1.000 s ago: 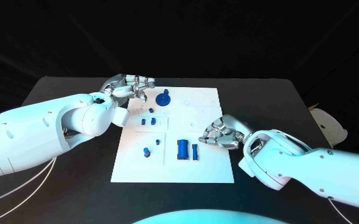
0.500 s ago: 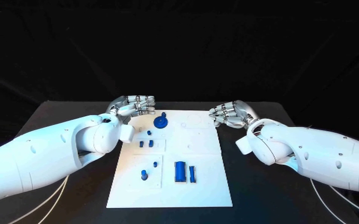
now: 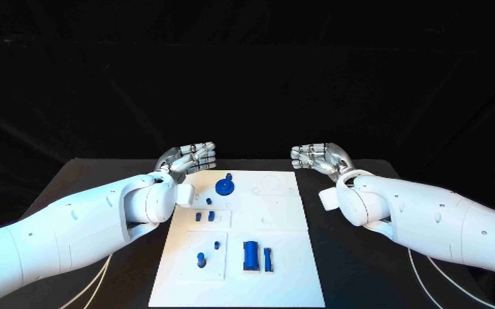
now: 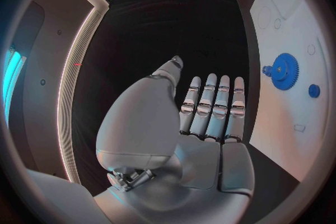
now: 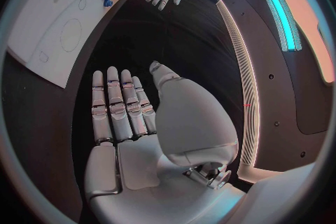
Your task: Assemble the parts on the task board
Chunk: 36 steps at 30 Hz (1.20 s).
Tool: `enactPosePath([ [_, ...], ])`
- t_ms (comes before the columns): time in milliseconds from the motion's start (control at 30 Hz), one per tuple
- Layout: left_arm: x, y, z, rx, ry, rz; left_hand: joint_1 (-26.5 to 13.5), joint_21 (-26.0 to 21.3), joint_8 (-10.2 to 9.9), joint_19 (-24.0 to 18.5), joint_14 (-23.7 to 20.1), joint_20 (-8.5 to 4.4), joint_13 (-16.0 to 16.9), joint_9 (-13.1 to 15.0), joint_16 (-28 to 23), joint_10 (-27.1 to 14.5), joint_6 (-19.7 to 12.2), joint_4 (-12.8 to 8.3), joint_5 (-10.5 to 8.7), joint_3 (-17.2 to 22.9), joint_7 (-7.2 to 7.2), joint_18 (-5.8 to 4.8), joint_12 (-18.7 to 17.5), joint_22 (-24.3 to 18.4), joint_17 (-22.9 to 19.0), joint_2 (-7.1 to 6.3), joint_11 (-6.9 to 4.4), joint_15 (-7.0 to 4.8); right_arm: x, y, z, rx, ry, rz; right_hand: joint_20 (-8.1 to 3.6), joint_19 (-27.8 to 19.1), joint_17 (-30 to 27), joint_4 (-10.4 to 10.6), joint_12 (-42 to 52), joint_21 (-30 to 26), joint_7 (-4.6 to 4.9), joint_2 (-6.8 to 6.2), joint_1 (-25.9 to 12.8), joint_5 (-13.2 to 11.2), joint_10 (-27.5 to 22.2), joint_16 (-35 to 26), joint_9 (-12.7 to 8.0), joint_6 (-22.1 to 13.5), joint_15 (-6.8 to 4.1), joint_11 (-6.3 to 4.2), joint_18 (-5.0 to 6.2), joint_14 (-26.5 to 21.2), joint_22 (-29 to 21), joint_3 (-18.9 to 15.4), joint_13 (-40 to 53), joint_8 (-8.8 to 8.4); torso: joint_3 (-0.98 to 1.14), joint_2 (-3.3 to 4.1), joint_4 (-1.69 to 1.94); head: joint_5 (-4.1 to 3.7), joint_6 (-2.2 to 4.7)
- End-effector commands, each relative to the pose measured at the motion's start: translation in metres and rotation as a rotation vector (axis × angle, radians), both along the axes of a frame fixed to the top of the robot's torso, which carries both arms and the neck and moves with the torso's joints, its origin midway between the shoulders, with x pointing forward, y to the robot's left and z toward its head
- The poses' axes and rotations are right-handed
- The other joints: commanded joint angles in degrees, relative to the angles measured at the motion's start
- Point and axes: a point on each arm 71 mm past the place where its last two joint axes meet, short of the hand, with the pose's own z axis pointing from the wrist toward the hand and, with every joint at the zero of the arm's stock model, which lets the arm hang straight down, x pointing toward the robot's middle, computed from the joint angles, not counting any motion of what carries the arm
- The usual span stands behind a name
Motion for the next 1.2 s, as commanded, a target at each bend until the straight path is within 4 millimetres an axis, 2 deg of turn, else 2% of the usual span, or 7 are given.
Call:
enactPosePath([
  [33,-0.002,-0.002,0.0,0.003,-0.005,0.001,-25.25,-3.79,-2.95,-12.54,-15.36,-4.97,-2.87,-2.96,-5.22,-17.38,-16.23,-3.37,-2.64,-3.33,-2.31,-2.88,-2.99,-5.97,-3.16,2.21,-3.4,-2.99,-0.002,0.001,0.0,0.003,-0.002,-0.006,-4.41,-13.89,-2.13,-2.72,-3.05,-2.9,-3.52,2.62,-24.63,-3.89,-18.72,-2.87,-3.2,-16.62,-2.29,-2.67,-2.92,-18.57,-10.21,-3.36,-3.16,-2.93,0.13,-0.29,0.13,0.03,-0.03],
  [367,-0.03,-0.017,0.0,0.071,-0.079,0.073,-44.32,-3.79,-2.95,-22.02,-26.96,-8.76,-2.87,-2.96,-5.22,-30.5,-28.48,-5.9,-8.27,-5.86,-7.21,-4.4,-2.99,-10.48,-3.16,6.9,-5.94,-5.27,-0.036,0.026,0.008,0.128,-0.019,-0.099,-7.75,-24.37,-6.64,-8.47,-3.05,-2.9,-6.16,2.62,-43.14,-6.84,-32.84,-2.87,-5.59,-29.16,-7.19,-8.45,-4.5,-32.59,-17.91,-5.88,-3.16,-2.93,2.02,-4.1,2.04,0.74,0.48],
  [400,-0.034,-0.019,0.001,0.081,-0.09,0.083,-45.68,-3.79,-2.95,-22.69,-27.79,-9.03,-2.87,-2.96,-5.22,-31.43,-29.36,-6.08,-8.27,-6.04,-7.21,-4.39,-2.99,-10.8,-3.16,6.9,-6.12,-9.42,-0.04,0.028,0.009,0.14,-0.019,-0.111,-7.99,-25.12,-6.64,-8.47,-3.05,-2.9,-6.35,2.62,-44.47,-7.05,-33.86,-2.87,-5.77,-30.06,-7.19,-8.45,-4.87,-33.6,-18.46,-6.13,-3.16,-2.93,2.09,-4.24,2.11,0.76,0.5],
  [533,-0.048,-0.026,0.003,0.111,-0.129,0.114,-50.27,-3.79,-2.95,-24.99,-30.59,-9.93,-2.87,-2.96,-5.22,-34.61,-32.32,-10.58,-8.27,-10.46,-7.21,-8.43,-2.99,-11.89,-3.16,6.9,-10.62,-9.42,-0.053,0.036,0.014,0.177,-0.019,-0.145,-8.77,-27.67,-6.64,-8.47,-3.05,-2.9,-7.01,2.62,-48.99,-7.76,-37.27,-2.87,-9.99,-33.12,-7.19,-8.45,-5.12,-36.98,-20.32,-10.62,-3.16,-2.93,2.14,-4.35,2.16,0.79,0.52],
  [567,-0.052,-0.027,0.004,0.119,-0.141,0.123,-51.41,-3.79,-2.95,-25.55,-31.29,-10.16,-2.87,-2.96,-5.22,-35.4,-33.05,-10.58,-8.27,-10.46,-7.21,-8.43,-2.99,-12.17,-3.16,6.9,-10.62,-9.42,-0.055,0.037,0.015,0.183,-0.019,-0.152,-9.0,-28.33,-6.64,-8.47,-3.05,-2.9,-11.02,2.62,-50.18,-7.96,-38.16,-2.87,-9.99,-33.92,-7.19,-8.45,-5.19,-37.89,-20.82,-10.62,-3.16,-2.93,2.14,-4.35,2.16,0.79,0.52],
  [600,-0.054,-0.028,0.004,0.124,-0.148,0.128,-53.22,-3.79,-2.95,-26.46,-32.4,-10.52,-2.87,-2.96,-5.22,-36.67,-34.2,-10.58,-8.27,-10.46,-7.21,-8.43,-2.99,-12.58,-3.16,6.9,-10.62,-9.42,-0.058,0.039,0.016,0.191,-0.018,-0.159,-9.29,-29.3,-6.64,-8.47,-3.05,-2.9,-11.02,2.62,-51.88,-8.22,-39.48,-2.87,-9.99,-35.06,-7.19,-8.45,-9.74,-39.17,-21.53,-10.62,-3.16,-2.93,2.14,-4.35,2.16,0.79,0.52],
  [1200,-0.062,-0.031,0.006,0.14,-0.171,0.145,-66.93,-3.79,-2.95,-33.25,-40.74,-15.67,-2.87,-2.96,-5.22,-46.1,-43.05,-10.58,-8.27,-10.46,-7.21,-8.43,-2.99,-18.76,-3.16,6.9,-10.62,-9.42,-0.063,0.041,0.017,0.201,-0.017,-0.17,-13.85,-36.76,-6.64,-8.47,-3.05,-2.9,-11.02,2.62,-65.27,-12.23,-49.7,-2.87,-9.99,-44.12,-7.19,-8.45,-9.74,-49.29,-27.08,-10.62,-3.16,-2.93,2.14,-4.35,2.16,0.79,0.52],
])
